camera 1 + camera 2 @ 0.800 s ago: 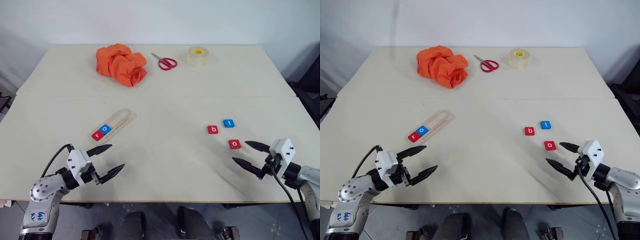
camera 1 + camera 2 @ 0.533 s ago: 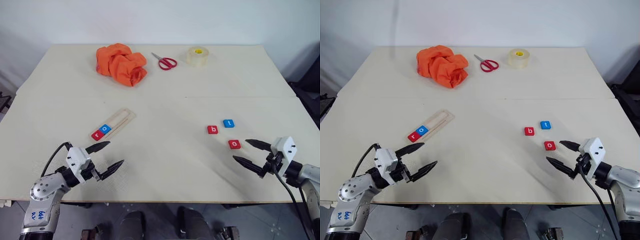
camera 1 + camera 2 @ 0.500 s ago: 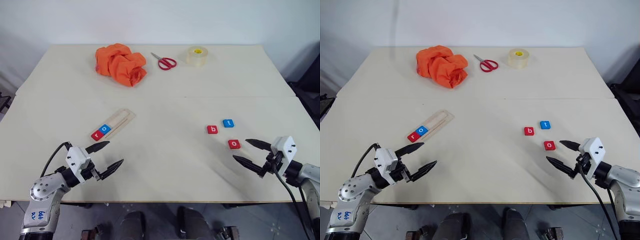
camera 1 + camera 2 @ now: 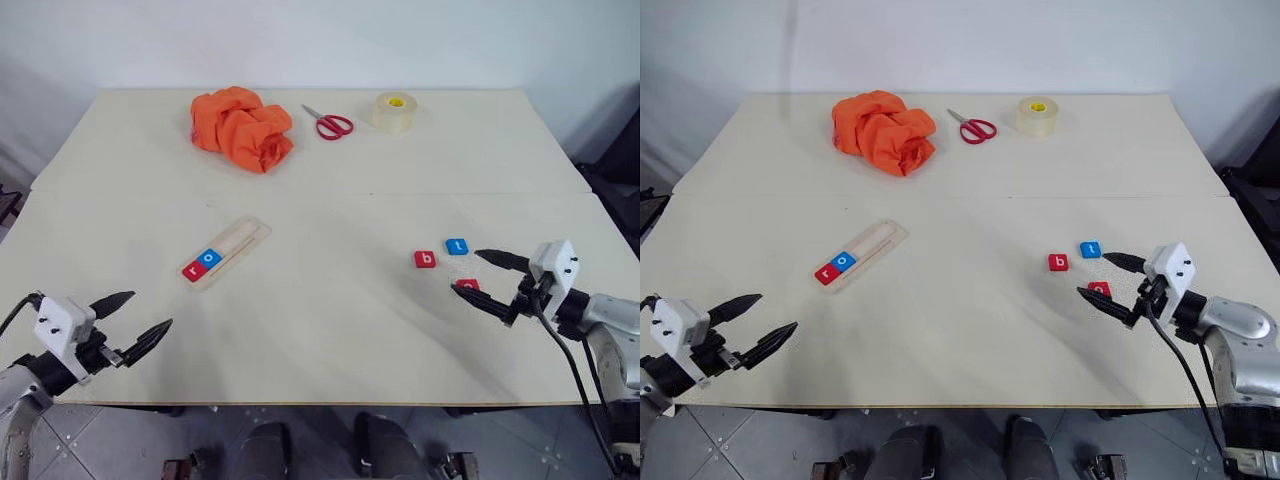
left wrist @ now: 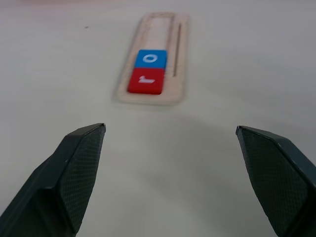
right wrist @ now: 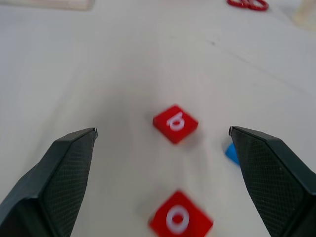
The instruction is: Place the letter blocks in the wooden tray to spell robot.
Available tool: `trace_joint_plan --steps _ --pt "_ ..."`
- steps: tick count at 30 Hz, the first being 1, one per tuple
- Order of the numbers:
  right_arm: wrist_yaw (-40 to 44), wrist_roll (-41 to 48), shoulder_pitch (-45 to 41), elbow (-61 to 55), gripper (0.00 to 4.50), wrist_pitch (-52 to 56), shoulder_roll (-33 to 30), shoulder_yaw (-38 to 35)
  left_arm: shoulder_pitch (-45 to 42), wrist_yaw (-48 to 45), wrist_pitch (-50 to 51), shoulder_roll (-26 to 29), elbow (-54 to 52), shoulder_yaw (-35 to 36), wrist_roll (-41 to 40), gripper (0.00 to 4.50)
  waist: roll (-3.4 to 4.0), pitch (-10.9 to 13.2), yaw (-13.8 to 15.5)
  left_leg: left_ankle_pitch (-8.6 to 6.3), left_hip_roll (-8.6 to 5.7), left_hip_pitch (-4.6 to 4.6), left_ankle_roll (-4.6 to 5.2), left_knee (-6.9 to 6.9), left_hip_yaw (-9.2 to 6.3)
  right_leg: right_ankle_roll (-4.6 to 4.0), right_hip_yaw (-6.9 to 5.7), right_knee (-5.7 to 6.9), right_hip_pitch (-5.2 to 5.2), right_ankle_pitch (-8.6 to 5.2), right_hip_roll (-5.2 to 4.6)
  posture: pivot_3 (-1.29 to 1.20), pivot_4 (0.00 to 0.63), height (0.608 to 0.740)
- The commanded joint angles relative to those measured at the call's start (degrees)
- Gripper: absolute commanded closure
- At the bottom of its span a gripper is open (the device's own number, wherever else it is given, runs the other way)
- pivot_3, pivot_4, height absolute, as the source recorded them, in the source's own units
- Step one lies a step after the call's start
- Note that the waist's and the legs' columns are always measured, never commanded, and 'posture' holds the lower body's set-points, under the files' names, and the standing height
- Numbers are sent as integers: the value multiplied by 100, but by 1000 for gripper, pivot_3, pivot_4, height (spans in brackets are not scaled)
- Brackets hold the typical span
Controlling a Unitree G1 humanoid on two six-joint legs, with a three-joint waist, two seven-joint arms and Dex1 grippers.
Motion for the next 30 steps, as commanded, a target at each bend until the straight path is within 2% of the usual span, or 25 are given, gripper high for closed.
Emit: trace_joint_plan --steps 1,8,15,30 --pt "111 18 -228 8 23 -61 50 121 -423 -91 188 286 325 -102 25 0 0 0 8 0 2 0 0 0 -1 -2 -1 3 -1 -1 2 0 150 740" --pt "282 49 -265 106 23 -187 22 149 -1794 -518 29 536 1673 -862 422 0 -2 -1 -7 -2 0 -2 -1 -2 10 -2 2 6 -6 -1 3 0 150 740" --pt "271 86 -59 -24 23 -166 -39 48 -2813 -914 -470 375 2803 -1517 803 0 -4 -2 -7 -2 1 -2 -2 -1 17 -1 5 13 -10 -1 4 0 150 740" --pt "8 142 314 -487 23 -39 -33 -84 -3686 -1101 -1095 299 4324 -2389 1656 0 -8 -5 7 -1 1 6 -2 26 23 1 16 53 -12 0 1 0 150 740"
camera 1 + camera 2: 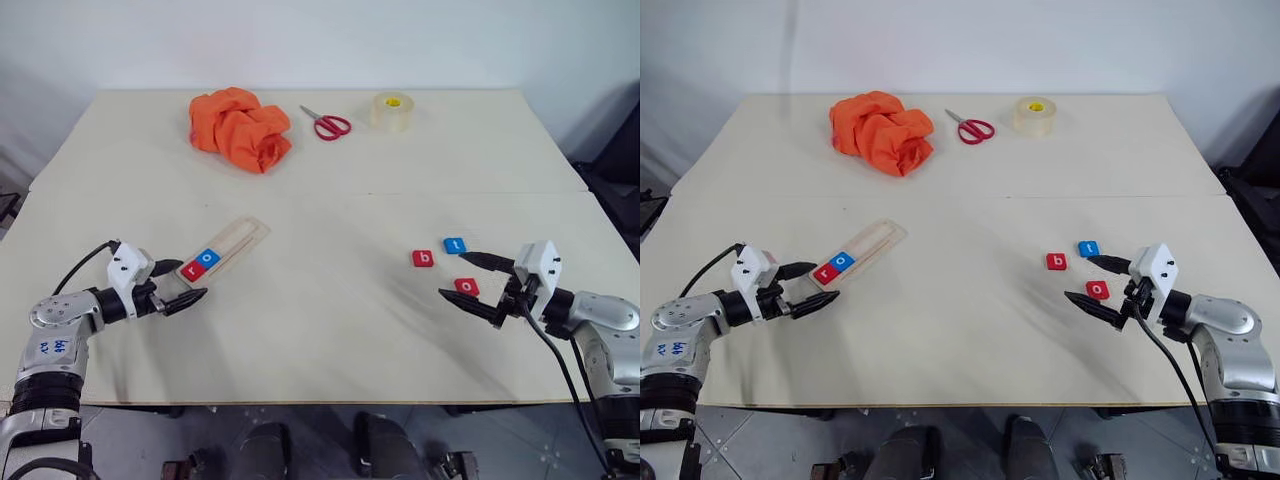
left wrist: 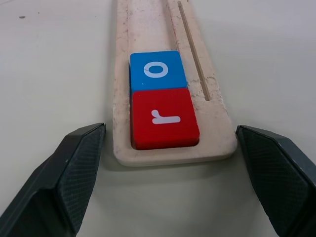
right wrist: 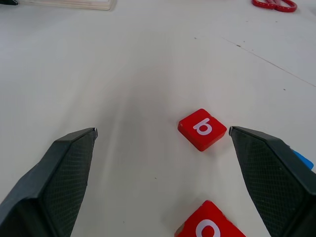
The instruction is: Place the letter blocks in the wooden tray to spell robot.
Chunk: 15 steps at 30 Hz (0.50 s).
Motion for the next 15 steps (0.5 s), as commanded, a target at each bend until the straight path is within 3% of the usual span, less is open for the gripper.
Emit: trace_joint_plan --steps 1,4,15 --pt "-44 124 18 -237 0 -37 -66 -212 -57 72 38 16 284 -279 381 380 1 0 3 0 0 4 0 2 -1 0 0 3 4 0 0 0 150 740" --pt "-69 118 -1 -252 0 -39 -57 -199 -116 140 22 21 388 -311 437 1040 2 -2 0 1 0 13 1 11 -3 0 1 13 12 0 -2 0 150 740" --pt "40 71 -67 -146 0 -86 -104 -114 89 -936 -190 -44 -1188 -626 38 1086 3 -2 1 1 -1 -1 3 13 -3 1 4 8 5 1 -3 0 150 740"
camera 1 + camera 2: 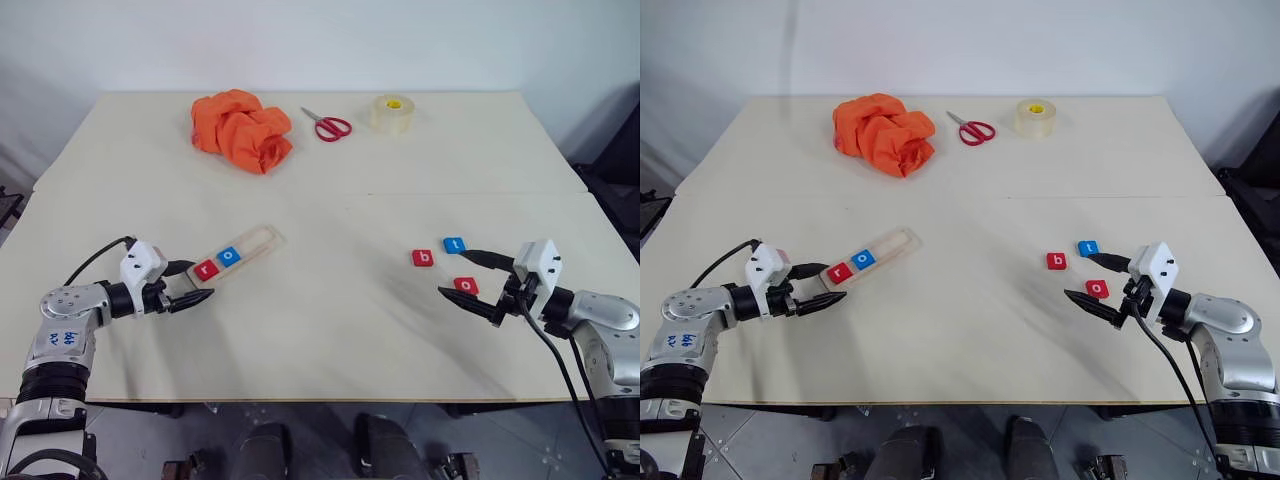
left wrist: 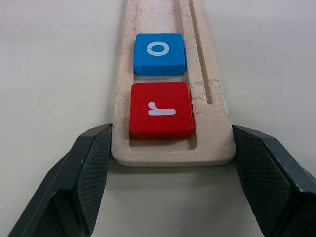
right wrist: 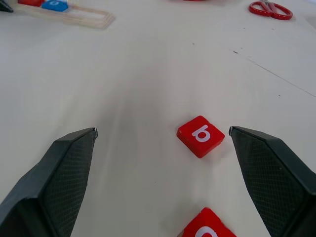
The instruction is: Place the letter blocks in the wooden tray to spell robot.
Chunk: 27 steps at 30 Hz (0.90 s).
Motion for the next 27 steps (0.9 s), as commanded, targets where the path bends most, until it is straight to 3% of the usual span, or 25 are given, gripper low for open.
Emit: trace_joint_plan --steps 1,12,26,27 --pt "116 74 -21 -82 0 -86 -115 -124 91 -388 -65 -37 -725 -223 -93 1086 -1 1 0 -2 0 -2 1 0 1 0 0 -3 0 0 1 0 150 740" --pt "185 133 338 -385 0 -31 -243 -289 -308 -807 2 -474 -1744 -1123 61 1086 -4 2 0 -3 0 -8 1 4 2 1 0 -6 -6 0 5 0 150 740" --pt "-257 304 1096 -1380 0 405 -262 -710 -621 -797 -92 -963 -1486 -1697 342 1086 -5 3 1 -3 1 -8 1 14 0 4 5 -4 -4 2 8 0 150 740" --pt "-283 314 1117 -1421 0 428 -261 -720 -628 -792 -105 -980 -1471 -1700 350 374 -5 3 3 -3 1 -8 1 15 0 4 5 -4 -4 2 8 0 150 740"
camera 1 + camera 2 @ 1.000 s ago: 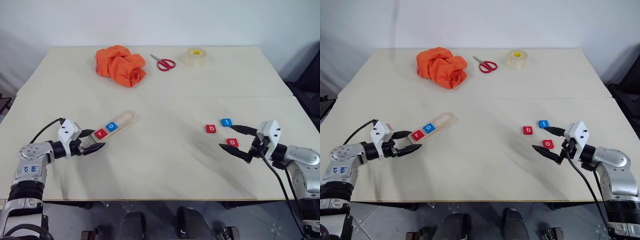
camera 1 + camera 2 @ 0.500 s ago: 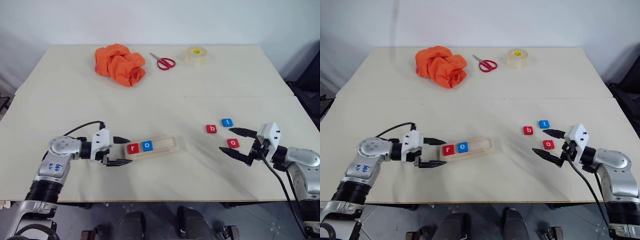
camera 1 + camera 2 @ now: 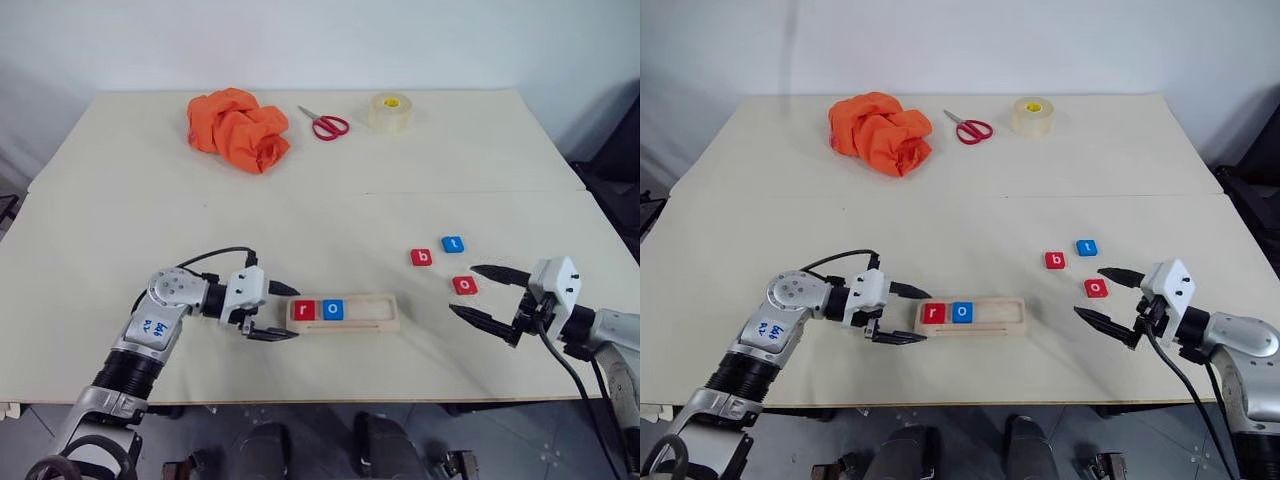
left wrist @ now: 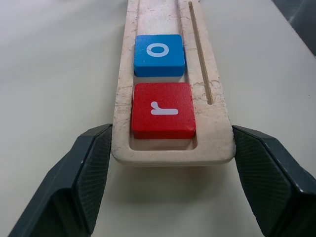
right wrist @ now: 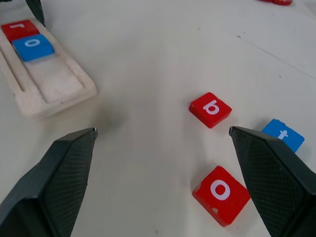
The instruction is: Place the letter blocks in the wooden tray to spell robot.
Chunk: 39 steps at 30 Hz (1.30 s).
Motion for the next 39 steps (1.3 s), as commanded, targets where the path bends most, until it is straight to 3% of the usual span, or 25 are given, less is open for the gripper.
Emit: trace_joint_plan --steps 1,10,17,22,28,39 --pt "-121 143 80 -325 0 60 -58 -226 -123 33 -129 -74 -27 9 37 126 0 0 3 0 0 0 0 1 -1 0 0 0 0 0 0 0 150 740" --pt "-570 280 303 -881 0 525 -27 -334 54 -34 -241 -25 -201 449 -395 36 -1 1 3 -1 0 -2 1 5 -2 0 0 2 0 0 0 0 150 740" --pt "-1836 501 549 -1670 0 1765 208 -555 636 -640 -328 406 -202 1230 -1210 36 -1 1 -6 -2 5 -1 1 5 -4 -3 0 3 0 -1 -1 0 150 740" --pt "-2632 570 711 -2185 0 2453 411 -683 660 -1118 -613 338 318 1514 -1517 36 -3 -1 33 -3 1 -6 4 6 -9 -4 -3 -3 2 -2 -5 0 150 740" --pt "-3223 443 1084 -2821 0 2740 652 -561 490 -1698 -848 226 894 1457 -1576 36 -3 -1 28 -8 2 -11 7 5 -10 -9 -7 -8 -1 -4 -2 0 150 740" --pt "-3708 553 1278 -3391 0 3341 653 -650 191 -1854 -846 52 1089 1307 -1607 36 -5 -2 0 -8 2 -12 9 6 -12 -5 -7 -10 0 -2 -1 0 150 740"
